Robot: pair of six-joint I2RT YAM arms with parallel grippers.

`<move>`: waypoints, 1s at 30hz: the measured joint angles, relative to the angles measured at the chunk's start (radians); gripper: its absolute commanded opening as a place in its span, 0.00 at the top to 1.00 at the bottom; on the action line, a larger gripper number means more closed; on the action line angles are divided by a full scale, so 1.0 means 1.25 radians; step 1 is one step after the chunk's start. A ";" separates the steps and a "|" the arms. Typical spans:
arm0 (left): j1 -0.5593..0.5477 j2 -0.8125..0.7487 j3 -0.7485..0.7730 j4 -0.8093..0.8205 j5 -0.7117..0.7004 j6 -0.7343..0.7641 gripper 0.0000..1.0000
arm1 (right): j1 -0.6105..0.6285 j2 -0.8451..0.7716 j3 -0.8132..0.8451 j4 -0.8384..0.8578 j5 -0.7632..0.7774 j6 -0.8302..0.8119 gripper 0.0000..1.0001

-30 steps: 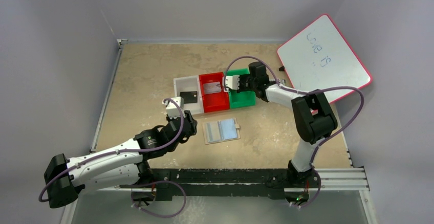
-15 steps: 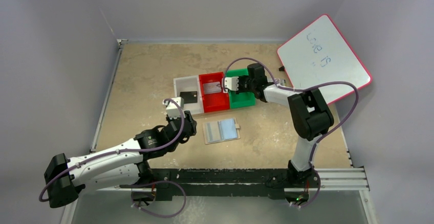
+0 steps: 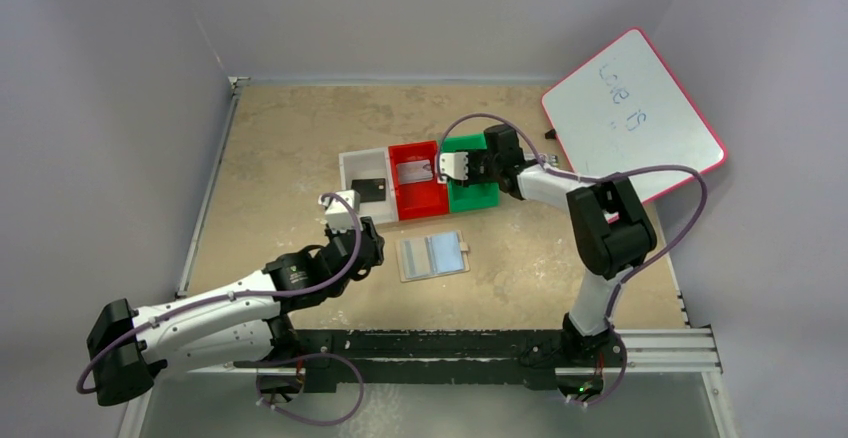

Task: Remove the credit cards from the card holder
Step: Place the credit card in the storage box, then remove the credit card from the card holder.

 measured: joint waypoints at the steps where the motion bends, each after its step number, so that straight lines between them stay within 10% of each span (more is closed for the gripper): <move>1: 0.000 0.001 0.000 0.000 0.000 0.000 0.58 | 0.000 -0.008 0.000 -0.008 0.000 0.002 0.57; 10: 0.000 0.009 0.000 -0.002 0.004 0.000 0.58 | 0.000 -0.119 -0.005 0.002 -0.013 0.137 0.43; 14: 0.000 0.009 0.000 -0.012 -0.005 -0.003 0.58 | 0.000 -0.241 -0.039 0.089 0.033 0.413 0.04; 16: 0.000 0.009 0.000 -0.018 -0.018 -0.012 0.58 | 0.000 -0.299 -0.039 0.097 0.053 0.601 0.01; 25: 0.000 -0.017 0.000 -0.074 -0.096 -0.063 0.58 | 0.017 -0.354 -0.161 0.078 -0.045 1.162 0.17; 30: 0.000 -0.057 0.000 -0.118 -0.143 -0.093 0.58 | 0.225 -0.328 -0.231 -0.007 0.129 1.313 0.33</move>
